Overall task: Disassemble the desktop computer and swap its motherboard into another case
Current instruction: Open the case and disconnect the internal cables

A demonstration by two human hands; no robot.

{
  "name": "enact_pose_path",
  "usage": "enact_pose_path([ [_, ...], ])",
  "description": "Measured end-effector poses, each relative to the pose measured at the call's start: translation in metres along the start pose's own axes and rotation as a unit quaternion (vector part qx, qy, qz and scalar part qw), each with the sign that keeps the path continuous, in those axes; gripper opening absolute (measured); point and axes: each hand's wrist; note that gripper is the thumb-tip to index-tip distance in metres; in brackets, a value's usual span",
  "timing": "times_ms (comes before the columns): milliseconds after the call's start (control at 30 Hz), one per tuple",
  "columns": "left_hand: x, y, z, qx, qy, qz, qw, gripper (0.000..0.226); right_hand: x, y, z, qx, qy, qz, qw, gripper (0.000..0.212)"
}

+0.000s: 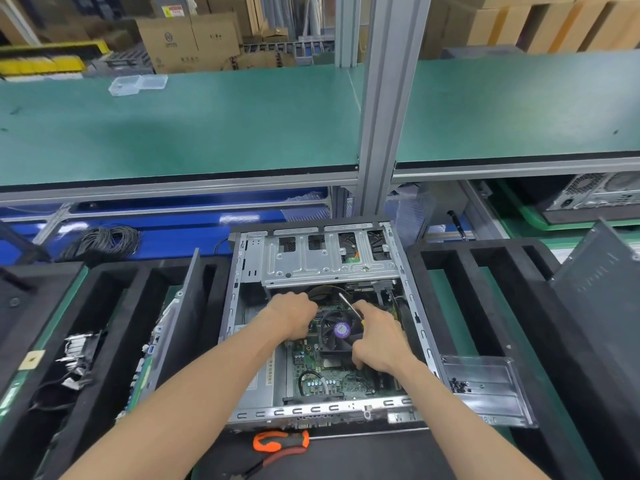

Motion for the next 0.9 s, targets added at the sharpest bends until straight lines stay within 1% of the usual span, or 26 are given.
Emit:
enact_pose_path([
  [100, -0.001, -0.01, -0.006, -0.028, -0.053, 0.008, 0.998, 0.012, -0.002, -0.001, -0.001, -0.007, 0.016, -0.003, 1.0, 0.088],
  [133, 0.0, -0.013, -0.008, -0.037, -0.075, 0.016, 0.996, 0.015, -0.003, -0.002, -0.001, -0.012, 0.019, -0.005, 1.0, 0.091],
  [200, 0.001, -0.019, -0.011, -0.051, -0.142, 0.039, 0.988, 0.03, -0.004, -0.004, -0.002, -0.02, 0.03, -0.012, 0.999, 0.093],
  [267, 0.0, -0.023, -0.013, -0.053, -0.214, 0.063, 0.973, 0.043, -0.007, -0.006, -0.004, -0.022, 0.052, -0.02, 0.998, 0.097],
  [300, -0.001, -0.025, -0.013, -0.058, -0.246, 0.074, 0.965, 0.044, -0.008, -0.007, -0.005, -0.02, 0.07, -0.022, 0.997, 0.097],
  [367, -0.005, -0.027, -0.015, -0.088, -0.317, 0.095, 0.939, 0.039, -0.012, -0.008, -0.005, -0.012, 0.117, -0.019, 0.993, 0.094],
  [433, -0.011, -0.027, -0.017, -0.129, -0.389, 0.117, 0.905, 0.031, -0.017, -0.008, -0.004, -0.006, 0.17, -0.011, 0.985, 0.089],
  [500, -0.019, -0.026, -0.019, -0.157, -0.462, 0.125, 0.864, 0.027, -0.024, -0.009, -0.004, -0.004, 0.214, -0.002, 0.977, 0.086],
  [533, -0.023, -0.025, -0.019, -0.167, -0.504, 0.12, 0.839, 0.025, -0.028, -0.009, -0.004, -0.004, 0.235, 0.006, 0.972, 0.084],
  [600, -0.034, -0.025, -0.016, -0.174, -0.593, 0.116, 0.778, 0.022, -0.035, -0.007, -0.006, 0.002, 0.281, 0.022, 0.96, 0.086],
  [633, -0.04, -0.025, -0.014, -0.169, -0.631, 0.118, 0.748, 0.021, -0.038, -0.006, -0.006, 0.006, 0.305, 0.029, 0.952, 0.087],
  [667, -0.046, -0.025, -0.012, -0.157, -0.658, 0.122, 0.726, 0.019, -0.043, -0.005, -0.007, 0.008, 0.328, 0.036, 0.944, 0.085],
  [733, -0.059, -0.022, -0.006, -0.13, -0.695, 0.129, 0.695, 0.014, -0.053, 0.0, -0.006, 0.005, 0.366, 0.052, 0.929, 0.078],
  [800, -0.073, -0.018, 0.0, -0.097, -0.742, 0.126, 0.651, 0.008, -0.066, 0.007, -0.005, 0.005, 0.398, 0.063, 0.915, 0.079],
  [833, -0.08, -0.015, 0.005, -0.077, -0.767, 0.118, 0.626, 0.009, -0.072, 0.011, -0.003, 0.007, 0.414, 0.066, 0.908, 0.08],
  [867, -0.086, -0.011, 0.009, -0.058, -0.783, 0.11, 0.609, 0.02, -0.079, 0.015, 0.0, 0.008, 0.429, 0.067, 0.901, 0.079],
  [900, -0.094, -0.008, 0.014, -0.043, -0.79, 0.099, 0.604, 0.036, -0.085, 0.019, 0.004, 0.009, 0.442, 0.069, 0.895, 0.079],
])
Point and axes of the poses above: each hand's wrist, its own y-axis towards the middle knuckle, its own x-axis out of the palm, z = x × y, and after that the axes turned 15 degrees about z, right-handed
